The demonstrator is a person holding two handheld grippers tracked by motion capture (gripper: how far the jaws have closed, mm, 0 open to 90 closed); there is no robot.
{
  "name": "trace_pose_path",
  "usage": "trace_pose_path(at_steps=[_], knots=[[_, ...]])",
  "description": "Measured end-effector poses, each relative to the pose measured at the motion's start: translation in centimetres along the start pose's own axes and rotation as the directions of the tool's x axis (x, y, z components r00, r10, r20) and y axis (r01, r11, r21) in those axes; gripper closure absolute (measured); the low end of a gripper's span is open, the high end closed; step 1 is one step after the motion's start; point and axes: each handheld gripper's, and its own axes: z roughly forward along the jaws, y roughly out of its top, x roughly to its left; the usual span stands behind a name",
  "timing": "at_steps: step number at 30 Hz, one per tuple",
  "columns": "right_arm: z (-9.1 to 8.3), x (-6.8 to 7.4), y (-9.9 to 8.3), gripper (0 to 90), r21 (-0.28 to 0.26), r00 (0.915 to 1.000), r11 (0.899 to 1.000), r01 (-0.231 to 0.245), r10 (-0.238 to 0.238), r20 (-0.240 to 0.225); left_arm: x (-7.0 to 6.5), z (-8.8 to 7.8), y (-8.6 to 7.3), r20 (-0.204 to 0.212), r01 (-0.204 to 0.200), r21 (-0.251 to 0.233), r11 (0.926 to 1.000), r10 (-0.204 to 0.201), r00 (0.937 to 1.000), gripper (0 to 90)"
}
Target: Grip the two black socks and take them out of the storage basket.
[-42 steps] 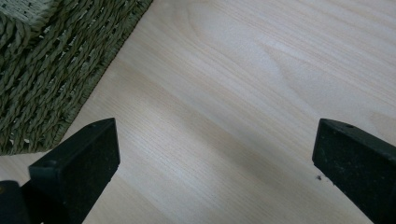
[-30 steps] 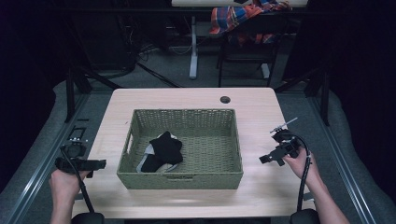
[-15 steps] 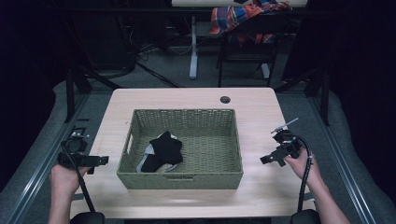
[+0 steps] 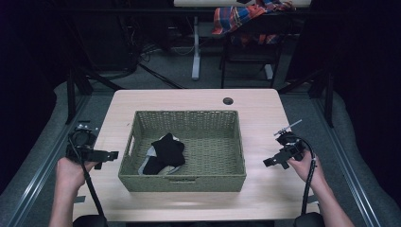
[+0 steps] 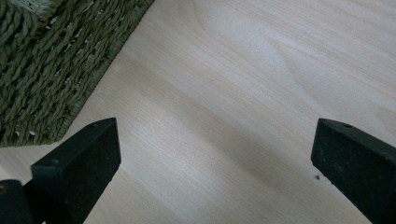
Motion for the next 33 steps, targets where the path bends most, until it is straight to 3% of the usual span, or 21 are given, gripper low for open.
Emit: trace_pose_path(at_steps=[2, 9, 12, 16, 18, 23, 24, 25, 28, 29, 30, 33], knots=[[0.1, 0.1, -0.1, 1.2, -0.019, 0.9999, 1.0, -0.016, 0.016, -0.001, -0.2, -0.3, 0.5, 0.003, -0.009, -0.003, 1.0, 0.009, 1.0, 0.1], [0.1, -0.1, -0.1, 1.3, -0.009, 0.9999, 1.0, -0.011, 0.011, 0.0, -1.6, -1.1, 2.4, 0.019, -0.047, -0.01, 0.9989, 0.047, 0.9987, 0.1], [0.1, 0.0, -0.1, 1.3, -0.02, 0.9998, 1.0, -0.021, 0.021, 0.002, -2.5, -1.4, 3.3, 0.032, -0.073, -0.011, 0.9973, 0.073, 0.9968, 0.1], [-0.2, -0.2, 0.0, 1.3, 0.016, 1.0, 1.0, 0.004, -0.004, 0.003, -4.1, -1.5, 4.8, 0.047, -0.13, -0.013, 0.9914, 0.13, 0.9903, 0.1], [0.0, -0.1, -0.1, 1.3, -0.005, 0.9999, 1.0, -0.013, 0.013, -0.005, -4.5, -1.5, 5.1, 0.049, -0.138, -0.013, 0.9904, 0.138, 0.9892, 0.1], [0.1, 0.0, -0.1, 1.3, -0.014, 0.9998, 1.0, -0.017, 0.017, 0.004, -6.4, -0.6, 6.2, 0.083, -0.19, 0.009, 0.9818, 0.188, 0.9786, 0.2], [0.0, -0.1, -0.1, 1.3, -0.002, 1.0, 1.0, -0.008, 0.008, -0.004, -7.3, 0.0, 6.6, 0.124, -0.215, 0.02, 0.9764, 0.211, 0.9696, 0.3], [0.0, -0.2, -0.1, 1.3, 0.0, 1.0, 1.0, -0.005, 0.005, -0.006, -7.3, 0.0, 6.6, 0.124, -0.215, 0.02, 0.9764, 0.211, 0.9696, 0.5], [0.1, -0.1, -0.2, 1.3, -0.01, 0.9998, 1.0, -0.017, 0.017, 0.006, -8.6, 0.8, 7.0, 0.135, -0.245, 0.029, 0.969, 0.239, 0.9614, 1.1], [0.0, -0.1, -0.1, 1.3, -0.004, 0.9999, 1.0, -0.01, 0.01, -0.004, -9.4, 1.3, 7.2, 0.142, -0.264, 0.036, 0.9639, 0.256, 0.9561, 1.1], [0.0, -0.1, -0.1, 1.3, -0.004, 0.9999, 1.0, -0.01, 0.01, -0.004, -9.4, 1.3, 7.2, 0.142, -0.264, 0.036, 0.9639, 0.256, 0.9561, 1.5], [0.0, 0.0, -0.2, 1.3, -0.015, 0.9998, 1.0, -0.016, 0.016, 0.01, -10.6, 2.1, 7.4, 0.157, -0.298, 0.066, 0.9522, 0.285, 0.9455, 2.9]])
